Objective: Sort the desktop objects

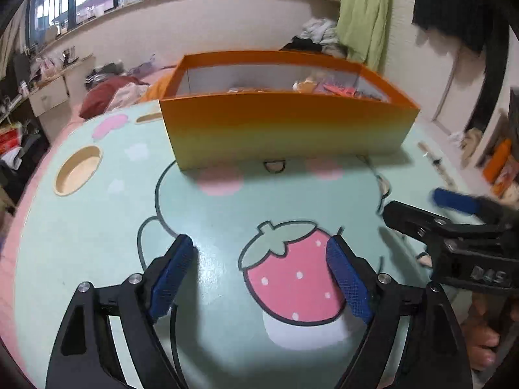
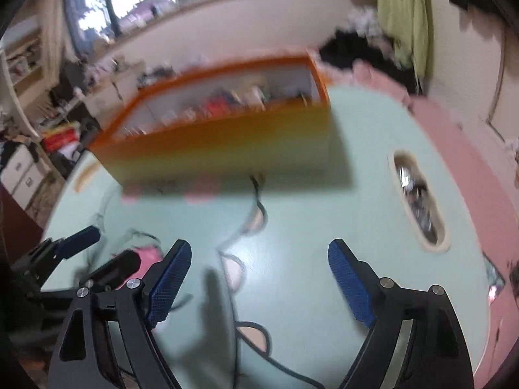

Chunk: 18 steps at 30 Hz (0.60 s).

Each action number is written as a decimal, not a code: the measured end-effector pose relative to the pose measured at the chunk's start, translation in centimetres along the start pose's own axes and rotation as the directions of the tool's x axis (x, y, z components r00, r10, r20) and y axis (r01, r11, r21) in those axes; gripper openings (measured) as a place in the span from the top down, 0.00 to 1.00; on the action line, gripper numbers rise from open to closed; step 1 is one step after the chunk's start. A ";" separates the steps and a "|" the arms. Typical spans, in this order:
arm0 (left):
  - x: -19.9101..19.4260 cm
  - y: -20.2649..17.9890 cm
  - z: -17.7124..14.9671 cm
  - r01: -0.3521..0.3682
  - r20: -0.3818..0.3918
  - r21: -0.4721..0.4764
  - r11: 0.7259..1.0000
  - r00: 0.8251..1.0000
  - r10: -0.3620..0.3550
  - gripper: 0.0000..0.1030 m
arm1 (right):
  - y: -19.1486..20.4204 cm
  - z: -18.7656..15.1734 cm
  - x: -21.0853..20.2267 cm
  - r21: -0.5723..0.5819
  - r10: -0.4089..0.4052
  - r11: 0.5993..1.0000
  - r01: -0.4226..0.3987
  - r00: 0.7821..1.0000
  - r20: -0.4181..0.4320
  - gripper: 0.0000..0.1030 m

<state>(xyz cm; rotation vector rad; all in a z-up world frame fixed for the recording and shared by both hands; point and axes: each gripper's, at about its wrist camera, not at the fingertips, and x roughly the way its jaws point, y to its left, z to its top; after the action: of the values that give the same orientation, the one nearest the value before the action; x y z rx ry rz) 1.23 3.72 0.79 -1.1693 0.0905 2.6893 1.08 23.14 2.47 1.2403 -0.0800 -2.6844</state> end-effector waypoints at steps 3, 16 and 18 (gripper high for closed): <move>0.2 -0.8 -0.3 -0.001 -0.009 0.036 0.999 1.000 0.001 0.00 | 0.6 -0.5 0.0 -0.039 -0.046 0.998 0.046 0.999 -0.006 0.00; 0.1 -0.2 -0.3 -0.031 -0.015 -0.006 0.999 0.999 0.031 0.00 | 0.6 -0.1 0.5 -0.044 -0.100 0.994 0.100 0.995 0.021 0.00; 0.4 0.1 0.0 -0.034 -0.026 -0.011 0.999 0.999 0.033 0.00 | 0.5 0.4 0.7 -0.041 -0.103 0.994 0.103 0.995 0.007 0.00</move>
<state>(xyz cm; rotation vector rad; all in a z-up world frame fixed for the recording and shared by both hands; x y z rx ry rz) 0.94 3.72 0.54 -1.2169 0.0998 2.7075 0.44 22.55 2.28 1.2586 0.0391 -2.7613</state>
